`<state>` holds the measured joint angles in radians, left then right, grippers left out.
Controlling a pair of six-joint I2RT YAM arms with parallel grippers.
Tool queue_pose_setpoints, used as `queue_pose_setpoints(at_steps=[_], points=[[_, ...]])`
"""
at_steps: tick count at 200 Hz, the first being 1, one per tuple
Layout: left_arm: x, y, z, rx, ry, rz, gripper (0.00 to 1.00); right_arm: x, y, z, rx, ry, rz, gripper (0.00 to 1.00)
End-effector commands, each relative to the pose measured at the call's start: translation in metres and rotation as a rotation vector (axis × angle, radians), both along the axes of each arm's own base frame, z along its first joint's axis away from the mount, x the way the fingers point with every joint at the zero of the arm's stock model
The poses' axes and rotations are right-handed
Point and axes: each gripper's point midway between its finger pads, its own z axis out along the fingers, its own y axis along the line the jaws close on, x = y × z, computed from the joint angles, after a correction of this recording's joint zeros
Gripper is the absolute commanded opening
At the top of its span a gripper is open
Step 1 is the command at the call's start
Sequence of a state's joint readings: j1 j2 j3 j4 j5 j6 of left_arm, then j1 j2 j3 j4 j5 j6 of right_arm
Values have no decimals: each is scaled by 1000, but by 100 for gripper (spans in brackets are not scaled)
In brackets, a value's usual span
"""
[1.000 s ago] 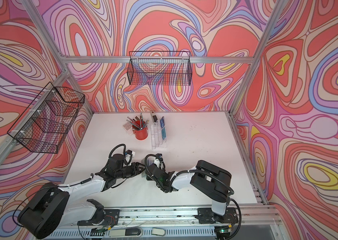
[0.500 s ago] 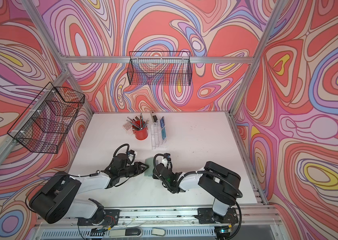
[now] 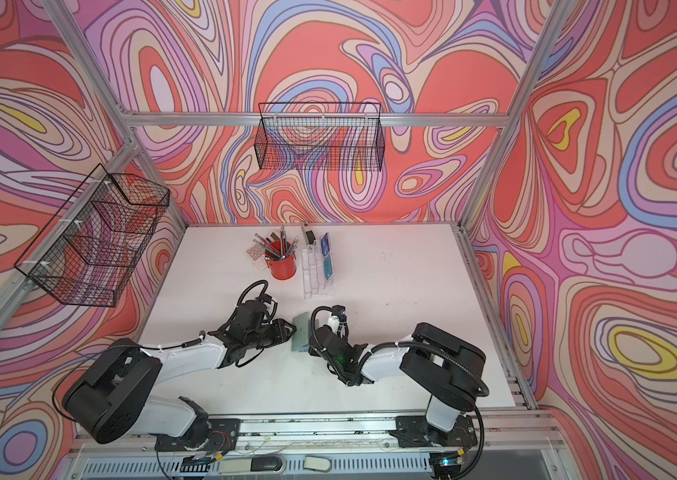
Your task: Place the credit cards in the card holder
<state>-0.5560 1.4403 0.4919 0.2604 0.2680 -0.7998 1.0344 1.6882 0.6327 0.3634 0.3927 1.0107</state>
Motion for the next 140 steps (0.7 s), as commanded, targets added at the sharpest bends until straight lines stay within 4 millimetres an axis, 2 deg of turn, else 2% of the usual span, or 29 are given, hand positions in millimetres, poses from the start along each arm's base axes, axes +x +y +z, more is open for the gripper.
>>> queue_pose_setpoints(at_steps=[1, 25, 56, 84, 140], points=[[4, 0, -8, 106, 10, -14, 32, 2, -5, -3, -7, 4, -19, 0], [3, -2, -17, 172, 32, -29, 32, 2, -6, -3, -11, 3, -19, 0], [-1, 10, -34, 288, 80, -6, 31, 2, -12, -2, -29, -5, -31, 0], [-3, 18, -38, 321, 78, 5, 32, 2, -17, 1, -33, -18, -36, 0], [-12, 3, -38, 291, 93, -54, 33, 2, -6, 19, 43, -48, 61, 0]])
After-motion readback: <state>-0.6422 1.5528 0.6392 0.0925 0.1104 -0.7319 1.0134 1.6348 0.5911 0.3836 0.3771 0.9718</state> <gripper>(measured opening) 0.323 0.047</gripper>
